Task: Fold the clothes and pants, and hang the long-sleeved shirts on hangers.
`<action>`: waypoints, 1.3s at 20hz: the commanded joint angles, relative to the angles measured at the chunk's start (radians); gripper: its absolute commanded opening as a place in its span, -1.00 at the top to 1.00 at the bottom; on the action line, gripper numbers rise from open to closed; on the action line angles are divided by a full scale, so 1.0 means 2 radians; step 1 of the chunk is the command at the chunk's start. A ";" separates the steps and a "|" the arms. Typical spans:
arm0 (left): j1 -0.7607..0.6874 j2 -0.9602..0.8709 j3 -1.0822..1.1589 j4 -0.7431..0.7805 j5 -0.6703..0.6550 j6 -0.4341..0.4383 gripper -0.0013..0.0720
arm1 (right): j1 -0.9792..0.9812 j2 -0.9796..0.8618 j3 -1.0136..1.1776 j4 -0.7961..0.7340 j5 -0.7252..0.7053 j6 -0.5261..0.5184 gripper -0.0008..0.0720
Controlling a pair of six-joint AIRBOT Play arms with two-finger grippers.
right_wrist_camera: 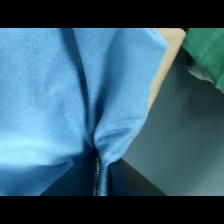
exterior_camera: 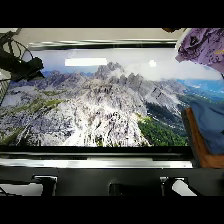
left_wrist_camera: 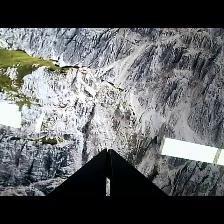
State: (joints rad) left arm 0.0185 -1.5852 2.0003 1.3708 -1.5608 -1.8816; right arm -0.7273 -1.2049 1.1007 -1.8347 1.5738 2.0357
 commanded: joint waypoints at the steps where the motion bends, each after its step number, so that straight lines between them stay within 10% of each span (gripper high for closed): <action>1: 0.000 0.000 0.000 0.000 0.000 0.000 0.92 | 0.000 0.001 -0.025 -0.027 0.004 -0.005 0.90; 12: 0.000 0.000 0.000 0.000 0.000 0.000 0.92 | 0.000 0.001 -0.055 -0.094 0.020 -0.025 0.84; 15: 0.000 0.000 0.000 0.000 0.000 0.000 0.92 | 0.000 0.001 -0.040 -0.081 0.005 -0.026 -0.27; 16: 0.000 0.000 0.000 0.000 0.000 0.000 0.92 | 0.000 0.001 -0.024 -0.068 -0.004 -0.029 -0.28; 20: 0.000 0.001 0.000 0.000 -0.003 0.023 0.92 | 0.021 0.001 0.086 0.130 -0.100 -0.084 -0.13; 26: -0.009 0.046 -0.038 0.006 -0.005 0.084 0.92 | 0.275 0.000 0.137 0.297 -0.214 -0.205 0.84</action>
State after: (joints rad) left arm 0.0116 -1.5417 1.9713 1.3720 -1.5692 -1.7744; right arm -0.4080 -1.2037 1.3354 -1.3838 1.2503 1.7256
